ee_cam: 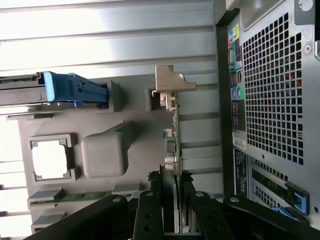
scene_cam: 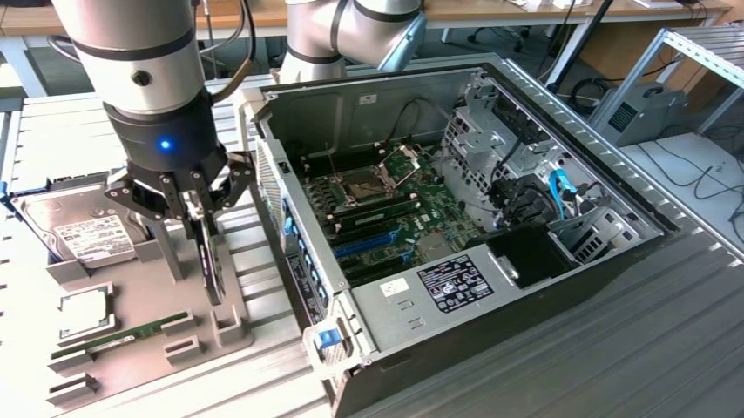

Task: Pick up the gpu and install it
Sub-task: 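Pick up the gpu and move the gpu toward the slot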

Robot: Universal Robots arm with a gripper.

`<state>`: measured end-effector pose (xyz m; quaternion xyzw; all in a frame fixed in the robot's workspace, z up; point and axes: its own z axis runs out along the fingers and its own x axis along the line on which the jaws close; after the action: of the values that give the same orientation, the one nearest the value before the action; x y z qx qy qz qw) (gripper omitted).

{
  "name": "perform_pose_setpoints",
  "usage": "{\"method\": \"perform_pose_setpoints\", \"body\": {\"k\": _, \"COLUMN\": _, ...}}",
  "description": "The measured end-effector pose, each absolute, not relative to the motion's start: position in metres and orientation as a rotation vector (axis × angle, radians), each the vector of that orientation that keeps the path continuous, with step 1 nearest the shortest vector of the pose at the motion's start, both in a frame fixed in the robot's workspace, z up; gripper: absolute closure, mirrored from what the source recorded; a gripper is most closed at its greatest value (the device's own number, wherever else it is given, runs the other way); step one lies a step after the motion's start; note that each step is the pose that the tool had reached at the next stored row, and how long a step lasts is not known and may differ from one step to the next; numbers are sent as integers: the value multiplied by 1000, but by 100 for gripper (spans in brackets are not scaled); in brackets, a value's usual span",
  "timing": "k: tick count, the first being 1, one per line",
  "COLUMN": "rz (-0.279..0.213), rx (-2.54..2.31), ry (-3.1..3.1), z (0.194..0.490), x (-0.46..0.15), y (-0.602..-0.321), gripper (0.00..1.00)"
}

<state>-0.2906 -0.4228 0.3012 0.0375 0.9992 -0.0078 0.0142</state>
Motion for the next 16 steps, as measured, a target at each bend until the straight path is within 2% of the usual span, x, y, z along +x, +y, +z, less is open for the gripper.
{"method": "perform_pose_setpoints", "body": {"k": 16, "rz": -24, "rx": 117, "ry": 3111, "z": 307, "x": -291, "y": -423, "gripper": 73}}
